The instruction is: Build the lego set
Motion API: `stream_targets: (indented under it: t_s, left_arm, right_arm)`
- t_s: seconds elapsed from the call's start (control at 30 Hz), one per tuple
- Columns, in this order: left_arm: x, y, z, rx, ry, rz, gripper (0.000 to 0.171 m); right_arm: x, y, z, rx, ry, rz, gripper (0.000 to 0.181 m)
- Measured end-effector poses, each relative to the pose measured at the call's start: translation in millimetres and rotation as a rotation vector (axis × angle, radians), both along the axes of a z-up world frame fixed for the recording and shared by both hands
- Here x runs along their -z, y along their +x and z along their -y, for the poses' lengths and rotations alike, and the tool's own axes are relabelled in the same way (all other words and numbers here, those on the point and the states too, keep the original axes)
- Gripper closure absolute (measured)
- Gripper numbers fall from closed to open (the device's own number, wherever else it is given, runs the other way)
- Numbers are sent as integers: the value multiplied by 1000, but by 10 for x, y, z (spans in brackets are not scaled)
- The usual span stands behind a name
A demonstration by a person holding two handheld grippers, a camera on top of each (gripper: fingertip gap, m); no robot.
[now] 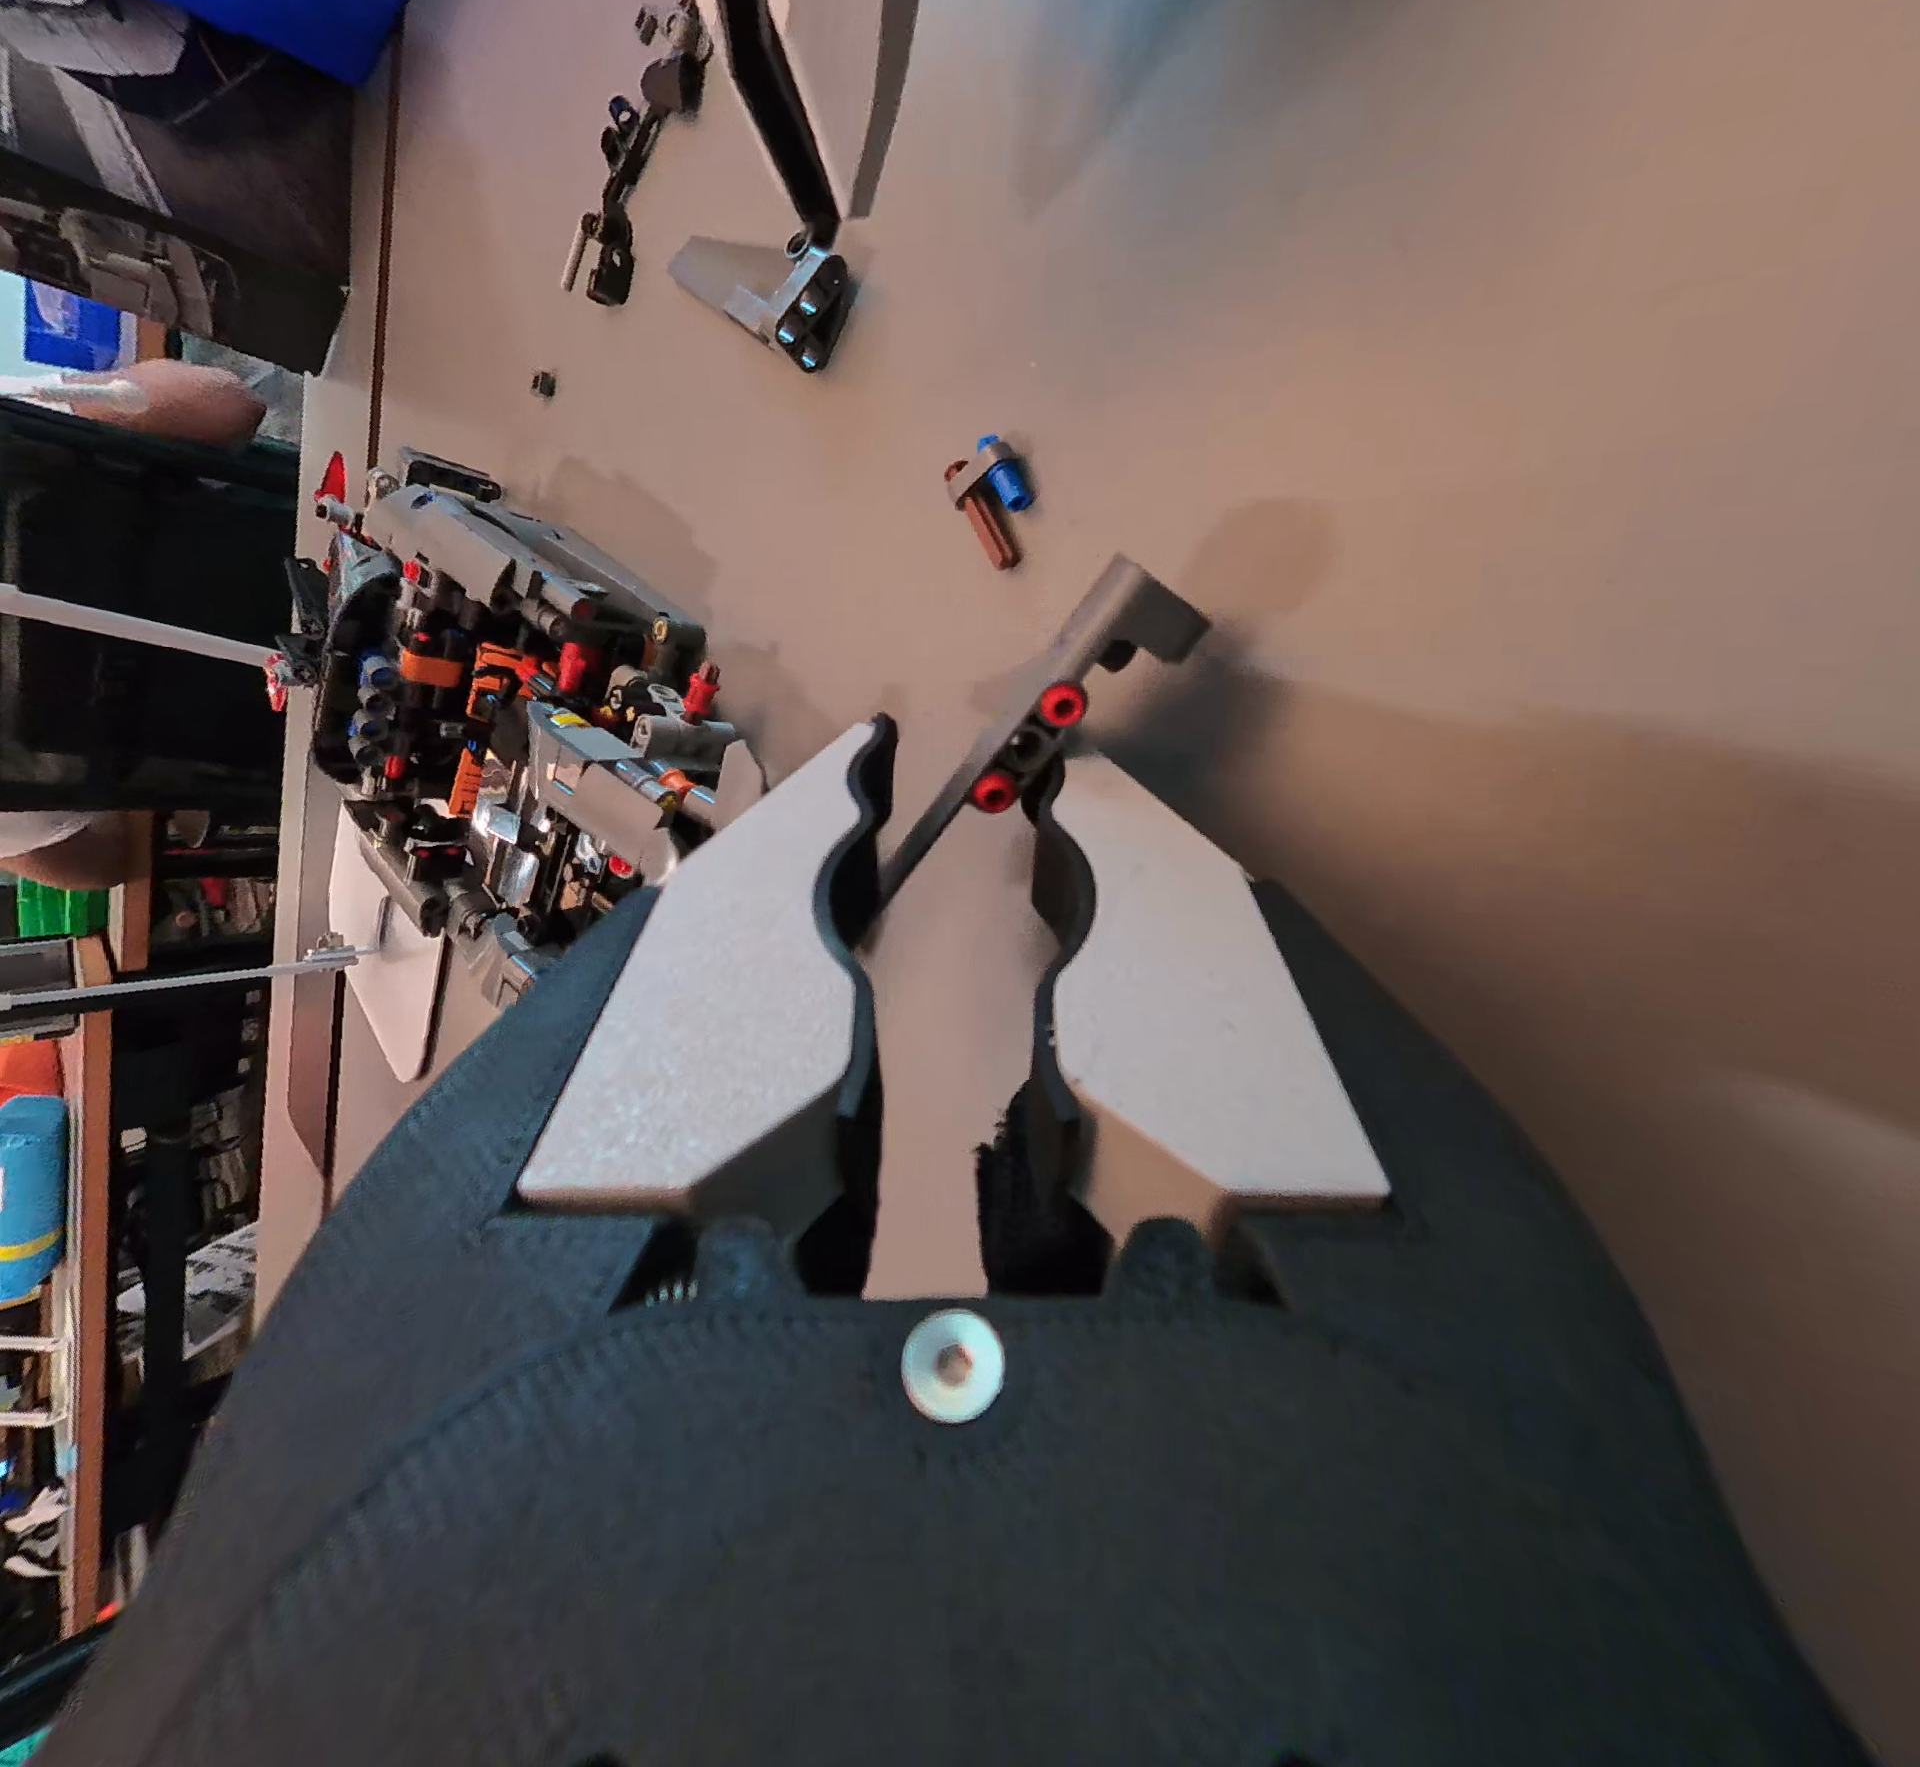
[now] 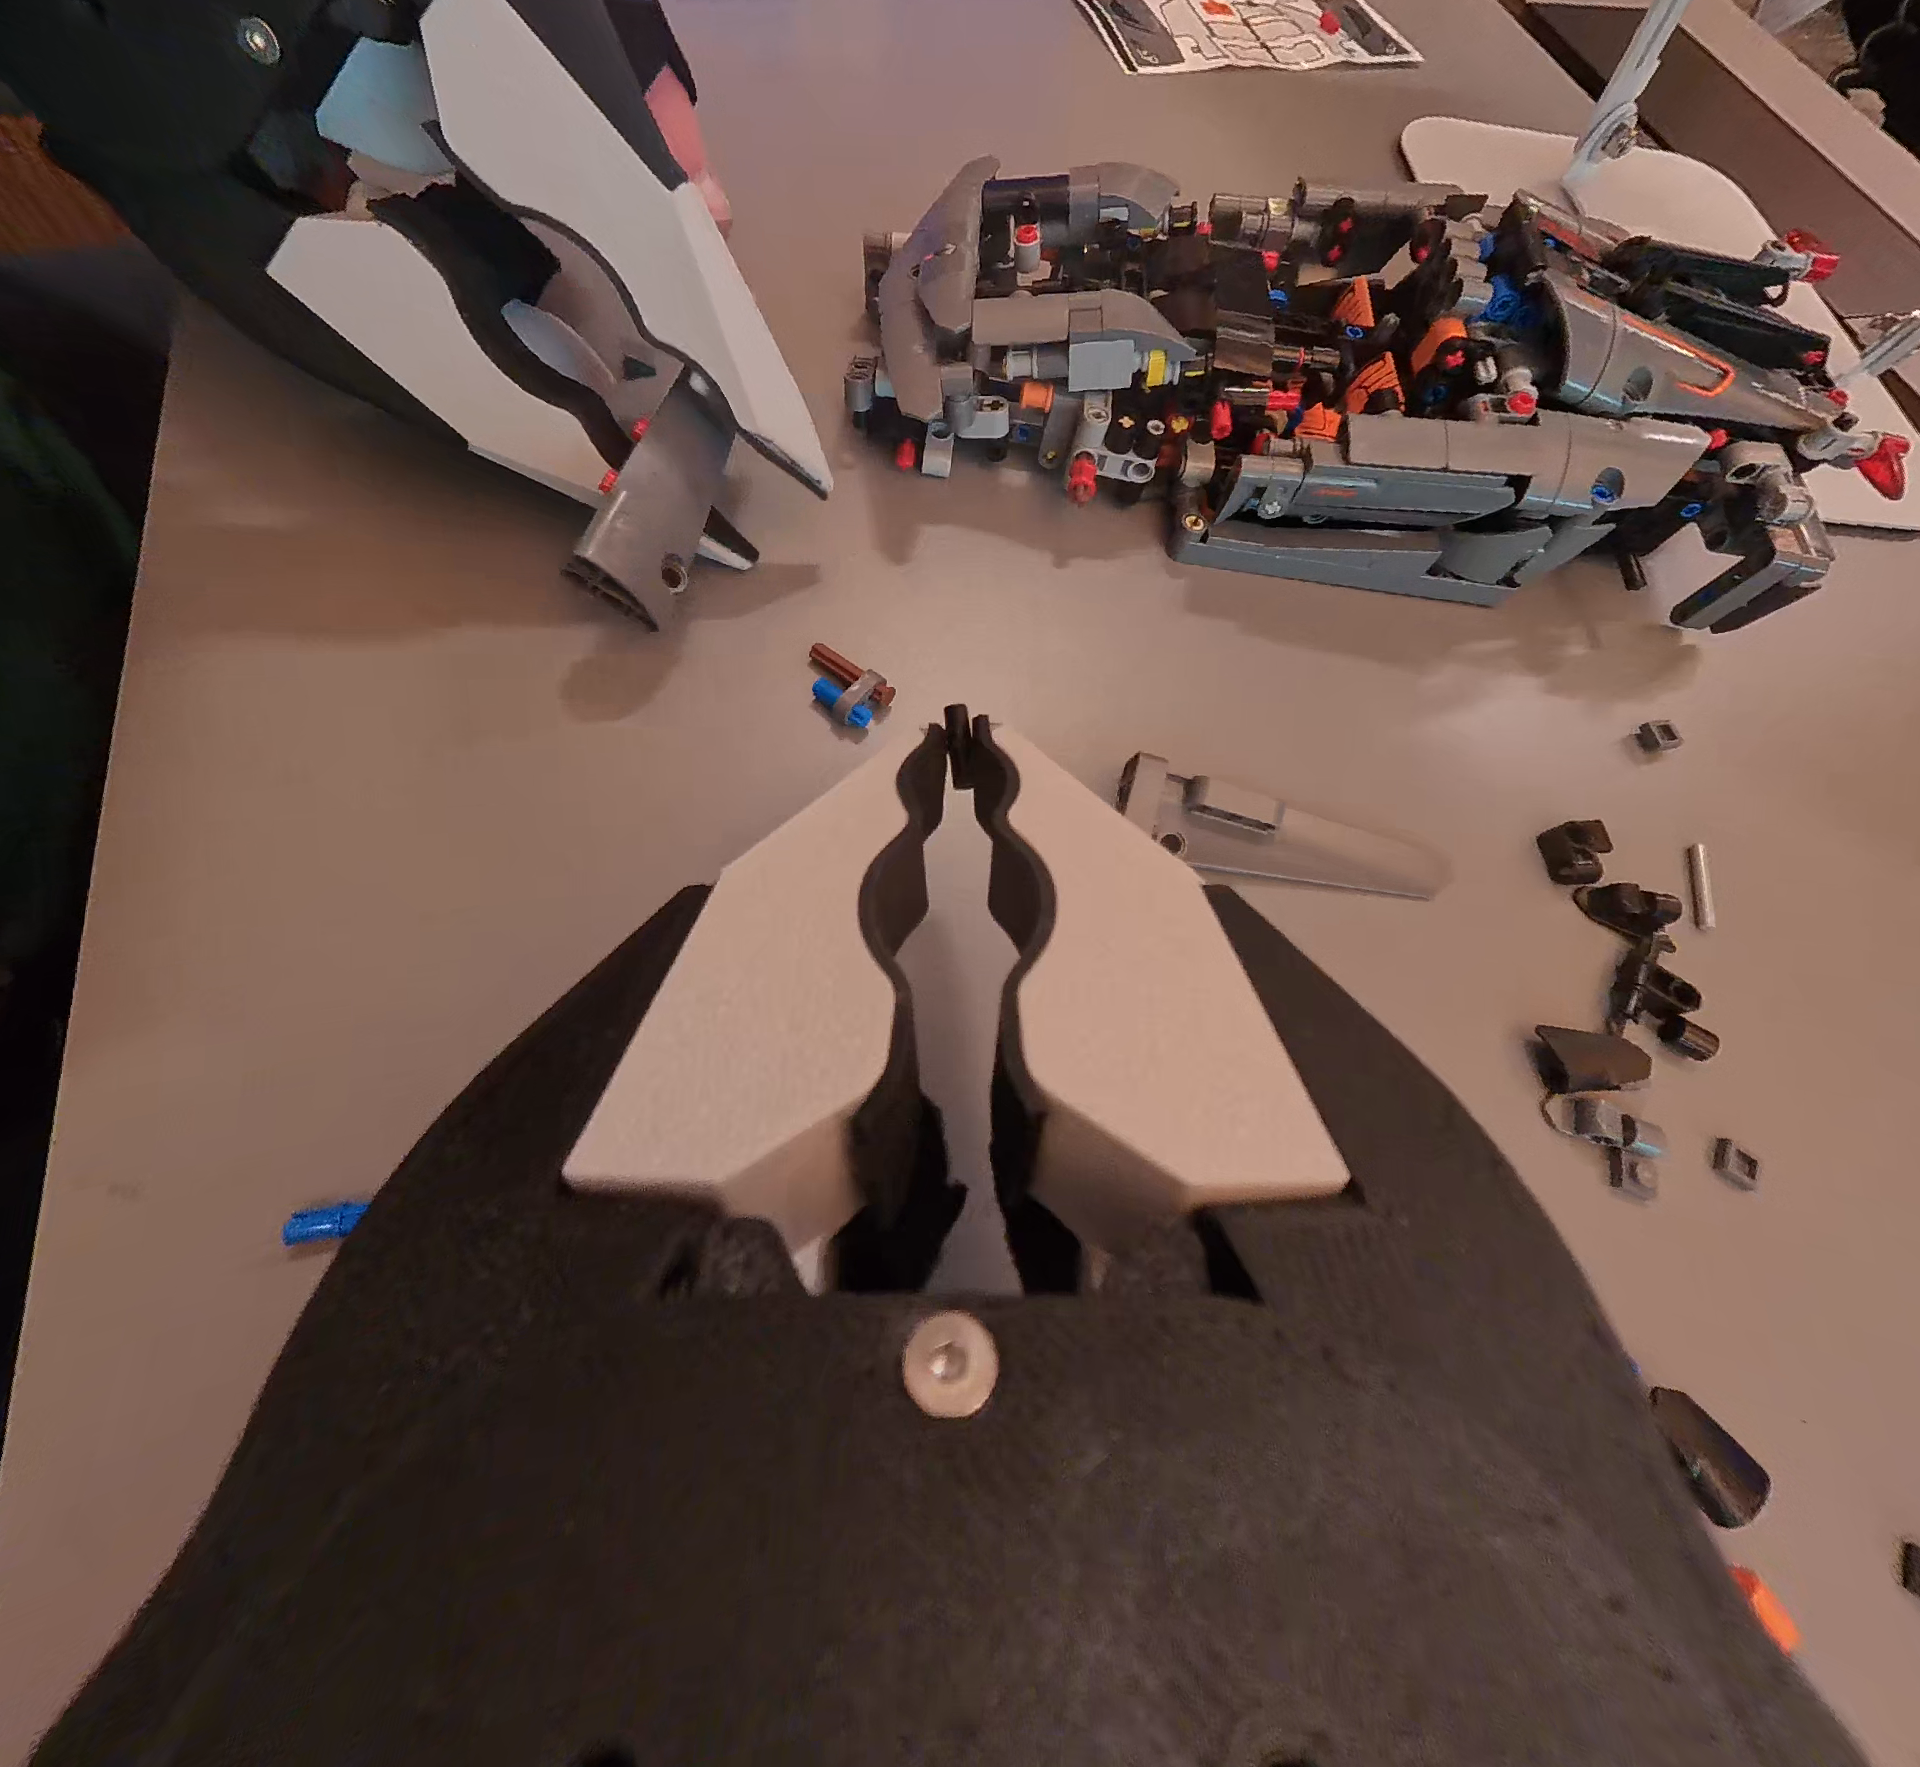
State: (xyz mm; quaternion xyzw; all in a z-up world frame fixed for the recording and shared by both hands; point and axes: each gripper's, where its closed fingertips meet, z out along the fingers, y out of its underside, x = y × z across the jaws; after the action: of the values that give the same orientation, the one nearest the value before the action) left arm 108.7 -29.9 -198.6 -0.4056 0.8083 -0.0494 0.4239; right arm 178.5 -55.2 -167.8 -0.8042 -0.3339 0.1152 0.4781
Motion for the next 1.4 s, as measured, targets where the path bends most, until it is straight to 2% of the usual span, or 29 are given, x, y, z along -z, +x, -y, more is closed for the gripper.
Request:
stream_targets:
  t_s: [0.2,0.3,0.53,0.7,1.0,1.4]
  left_arm:
    - [1,-40,75,26,-12,-32,148]
    - [32,-63,52,17,-1,-65,169]
    - [43,-44,39,-30,-70,-153,170]
    - [49,-43,42,-35,-63,-250,170]
    - [91,-40,53,-40,-21,-322,170]
    - [92,-50,32,-46,47,-393,170]
  right_arm:
    - [10,-21,12,-9,-2,7,179]
    - [-21,-63,40,-26,3,4,179]
    - [-67,-376,152,-103,-7,-8,179]
    - [-101,-543,145,-119,10,-3,179]
    - [32,-597,125,-105,3,99,179]
    - [68,-586,120,-70,5,231,180]
